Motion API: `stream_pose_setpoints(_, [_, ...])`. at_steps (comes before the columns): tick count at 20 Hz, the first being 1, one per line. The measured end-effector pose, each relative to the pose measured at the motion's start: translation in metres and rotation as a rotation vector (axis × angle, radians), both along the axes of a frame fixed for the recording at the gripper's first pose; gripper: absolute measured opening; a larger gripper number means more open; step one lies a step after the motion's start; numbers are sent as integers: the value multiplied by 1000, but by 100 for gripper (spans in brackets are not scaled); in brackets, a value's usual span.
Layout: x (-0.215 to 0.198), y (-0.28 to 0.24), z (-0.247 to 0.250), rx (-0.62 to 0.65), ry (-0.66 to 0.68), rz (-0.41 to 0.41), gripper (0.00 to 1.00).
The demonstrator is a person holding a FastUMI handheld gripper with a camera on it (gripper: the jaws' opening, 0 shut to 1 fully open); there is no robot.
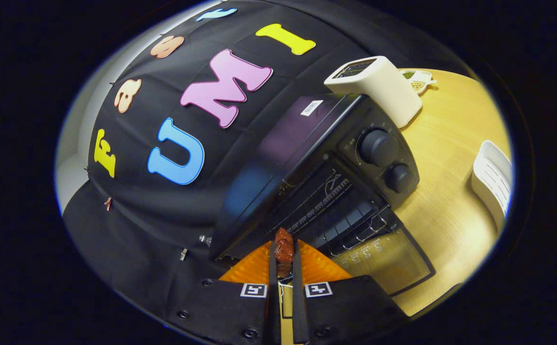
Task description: Open the toaster oven, put the food inside, and close the toaster oven door.
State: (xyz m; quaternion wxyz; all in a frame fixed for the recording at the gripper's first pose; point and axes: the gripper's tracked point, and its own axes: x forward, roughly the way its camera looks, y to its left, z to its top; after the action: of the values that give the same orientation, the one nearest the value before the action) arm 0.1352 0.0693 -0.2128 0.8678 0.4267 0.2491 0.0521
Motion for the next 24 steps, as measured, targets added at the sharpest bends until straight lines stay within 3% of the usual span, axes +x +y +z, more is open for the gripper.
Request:
stream_pose_setpoints(9, [38,-1,-23,25,-37,-129,14])
stream_pose_setpoints(16, [33,-2,-34,-112,-34,-140,18])
stream_pose_setpoints(20, [22,-12,-31,-235,-41,-132,80])
stream_pose_setpoints(22, [13,-22,-31,-326,-24,-136,94])
stream_pose_setpoints(24, [5,-28,-27,-429,-33,-118,98])
